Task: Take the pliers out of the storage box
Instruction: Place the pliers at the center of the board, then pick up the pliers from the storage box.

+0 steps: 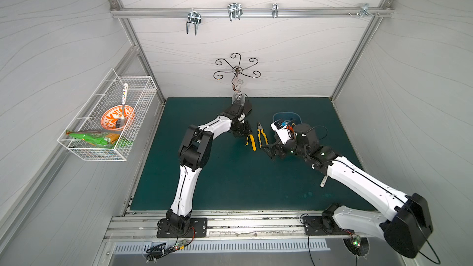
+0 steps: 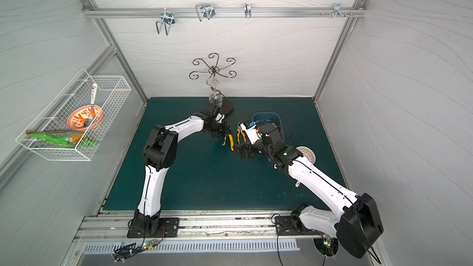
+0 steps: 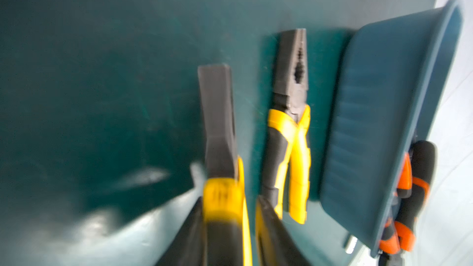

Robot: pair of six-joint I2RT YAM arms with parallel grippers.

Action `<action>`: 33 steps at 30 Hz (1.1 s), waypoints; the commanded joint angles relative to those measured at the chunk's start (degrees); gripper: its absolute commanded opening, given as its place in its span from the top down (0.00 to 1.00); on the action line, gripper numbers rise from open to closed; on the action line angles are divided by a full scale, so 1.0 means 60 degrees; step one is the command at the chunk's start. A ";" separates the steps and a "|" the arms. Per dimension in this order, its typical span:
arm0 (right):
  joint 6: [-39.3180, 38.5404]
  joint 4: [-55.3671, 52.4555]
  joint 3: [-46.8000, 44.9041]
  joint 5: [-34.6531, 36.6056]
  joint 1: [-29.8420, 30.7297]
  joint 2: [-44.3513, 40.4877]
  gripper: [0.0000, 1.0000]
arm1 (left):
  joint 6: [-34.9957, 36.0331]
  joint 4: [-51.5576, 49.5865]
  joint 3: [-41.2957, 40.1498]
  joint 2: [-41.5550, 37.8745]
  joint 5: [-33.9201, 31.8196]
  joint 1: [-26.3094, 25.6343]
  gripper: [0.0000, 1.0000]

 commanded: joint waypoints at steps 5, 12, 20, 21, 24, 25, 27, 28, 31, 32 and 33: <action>-0.0058 -0.0358 0.0434 0.0873 0.0055 0.0090 0.01 | -0.0105 0.0082 0.0501 0.0333 0.0271 0.0188 0.53; 0.1025 -0.0777 0.0681 0.1817 -0.0804 0.0204 0.01 | -0.0025 0.0303 -0.0022 -0.0224 0.0059 0.0260 0.25; 0.2408 -0.1662 0.1144 0.1756 -0.2588 0.0995 0.01 | 0.0007 0.1970 -0.2609 -0.2787 -0.0632 0.0235 0.00; 0.2499 -0.1898 0.1322 0.1681 -0.2772 0.1194 0.01 | -0.0040 0.2211 -0.2989 -0.3131 -0.0664 0.0216 0.00; 0.2782 -0.2594 0.1914 0.1670 -0.3172 0.1939 0.05 | 0.0029 0.2851 -0.4213 -0.4277 -0.0987 -0.0001 0.00; 0.2890 -0.2790 0.2117 0.1601 -0.3283 0.2206 0.09 | 0.0140 0.3061 -0.4618 -0.4683 -0.1138 -0.0136 0.00; 0.3214 -0.3144 0.2477 0.1471 -0.3532 0.2762 0.14 | 0.0331 0.3485 -0.5414 -0.5436 -0.1409 -0.0461 0.00; 0.3383 -0.3259 0.2581 0.1437 -0.3606 0.2957 0.15 | 0.0409 0.3664 -0.5726 -0.5757 -0.1492 -0.0615 0.00; 0.4204 -0.3612 0.2819 0.1258 -0.3906 0.3502 0.23 | 0.0732 0.3957 -0.6466 -0.6611 -0.1785 -0.1141 0.00; 0.4499 -0.3682 0.2824 0.1079 -0.4045 0.3627 0.25 | 0.0793 0.3963 -0.6602 -0.6796 -0.1803 -0.1267 0.00; 0.4738 -0.3654 0.2738 0.0894 -0.4163 0.3715 0.27 | 0.0818 0.3960 -0.6698 -0.6946 -0.1758 -0.1355 0.00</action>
